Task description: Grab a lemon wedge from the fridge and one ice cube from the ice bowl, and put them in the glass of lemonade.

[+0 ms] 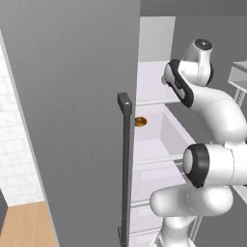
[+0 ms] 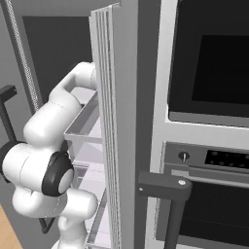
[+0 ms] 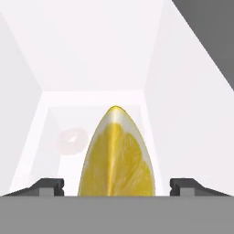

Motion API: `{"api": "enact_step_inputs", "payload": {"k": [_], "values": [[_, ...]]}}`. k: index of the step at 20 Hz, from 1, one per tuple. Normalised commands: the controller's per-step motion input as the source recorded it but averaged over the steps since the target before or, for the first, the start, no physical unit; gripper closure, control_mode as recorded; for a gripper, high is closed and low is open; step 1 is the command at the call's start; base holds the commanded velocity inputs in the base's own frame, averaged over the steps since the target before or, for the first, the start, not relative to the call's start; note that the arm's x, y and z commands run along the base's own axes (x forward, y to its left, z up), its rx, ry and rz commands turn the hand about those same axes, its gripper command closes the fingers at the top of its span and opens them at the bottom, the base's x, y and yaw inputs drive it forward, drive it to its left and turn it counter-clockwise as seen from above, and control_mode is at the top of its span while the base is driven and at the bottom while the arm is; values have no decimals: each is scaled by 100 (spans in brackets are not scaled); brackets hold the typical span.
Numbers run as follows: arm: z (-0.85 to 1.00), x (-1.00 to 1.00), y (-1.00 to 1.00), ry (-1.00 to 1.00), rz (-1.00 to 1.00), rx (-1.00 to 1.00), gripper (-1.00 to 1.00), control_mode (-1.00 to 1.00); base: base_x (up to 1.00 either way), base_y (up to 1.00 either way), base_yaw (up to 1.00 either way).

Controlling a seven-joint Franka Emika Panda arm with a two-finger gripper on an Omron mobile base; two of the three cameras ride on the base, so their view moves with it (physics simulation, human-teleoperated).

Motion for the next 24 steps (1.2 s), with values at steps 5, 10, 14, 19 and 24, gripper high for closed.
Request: {"api": "enact_step_inputs", "payload": {"k": [5, 10, 14, 19, 24], "values": [[-5, 0, 0, 0, 0, 0, 100, -100, 0, 0, 0], [0, -36, 4, 1, 1, 0, 100, -100, 0, 0, 0], [0, -100, 38, 0, 0, 0, 100, -100, 0, 0, 0], [0, -100, 45, 1, 0, 0, 100, -100, 0, 0, 0], [0, -100, 6, 1, 1, 0, 100, -100, 0, 0, 0]]}}
